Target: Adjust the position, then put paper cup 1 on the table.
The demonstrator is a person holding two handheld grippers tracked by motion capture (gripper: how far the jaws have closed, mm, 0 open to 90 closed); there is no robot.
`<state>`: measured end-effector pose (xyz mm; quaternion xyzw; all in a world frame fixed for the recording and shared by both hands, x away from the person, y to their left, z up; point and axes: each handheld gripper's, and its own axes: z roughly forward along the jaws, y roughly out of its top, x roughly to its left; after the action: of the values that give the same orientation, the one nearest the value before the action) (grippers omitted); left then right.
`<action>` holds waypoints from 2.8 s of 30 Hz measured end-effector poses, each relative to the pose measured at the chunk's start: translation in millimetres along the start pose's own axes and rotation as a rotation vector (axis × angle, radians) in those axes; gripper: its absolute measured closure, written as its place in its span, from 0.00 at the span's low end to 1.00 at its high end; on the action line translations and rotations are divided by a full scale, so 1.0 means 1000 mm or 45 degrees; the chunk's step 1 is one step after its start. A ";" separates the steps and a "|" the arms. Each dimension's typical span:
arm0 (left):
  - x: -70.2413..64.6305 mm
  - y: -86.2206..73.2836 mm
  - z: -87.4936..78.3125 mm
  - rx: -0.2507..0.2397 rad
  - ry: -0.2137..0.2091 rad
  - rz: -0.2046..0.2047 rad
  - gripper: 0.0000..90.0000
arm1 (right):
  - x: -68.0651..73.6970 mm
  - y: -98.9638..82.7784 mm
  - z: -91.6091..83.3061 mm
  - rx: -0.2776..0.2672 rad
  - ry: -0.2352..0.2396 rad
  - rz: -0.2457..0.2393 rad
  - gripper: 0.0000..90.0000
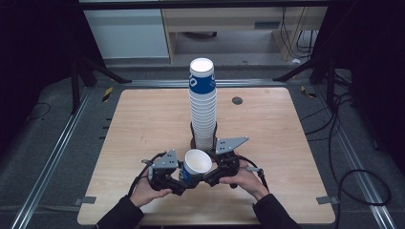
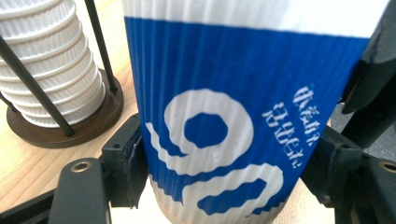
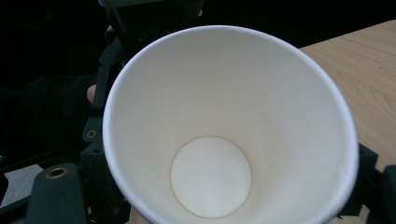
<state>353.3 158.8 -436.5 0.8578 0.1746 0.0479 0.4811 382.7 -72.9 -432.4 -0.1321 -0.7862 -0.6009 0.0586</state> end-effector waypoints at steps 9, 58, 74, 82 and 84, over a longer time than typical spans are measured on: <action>0.009 -0.007 -0.001 0.031 -0.007 -0.046 0.22 | 0.000 0.011 -0.025 -0.069 -0.103 -0.055 0.22; 0.068 -0.039 -0.053 -0.050 0.487 -0.434 0.21 | -0.089 -0.029 -0.146 0.247 -1.243 0.199 0.22; 0.068 -0.039 -0.052 -0.032 0.494 -0.430 0.21 | -0.107 -0.055 -0.150 0.293 -1.248 0.279 0.20; 0.068 -0.040 -0.053 -0.029 0.492 -0.430 0.21 | -0.104 -0.051 -0.152 0.240 -1.254 0.245 0.10; 0.068 -0.040 -0.053 -0.031 0.492 -0.430 0.21 | -0.101 -0.048 -0.155 0.202 -1.265 0.229 0.10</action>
<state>393.7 243.9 -447.5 0.7857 0.4034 0.1319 0.4502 456.0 -247.3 -460.2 -0.4639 -0.7480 -0.3966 -0.2609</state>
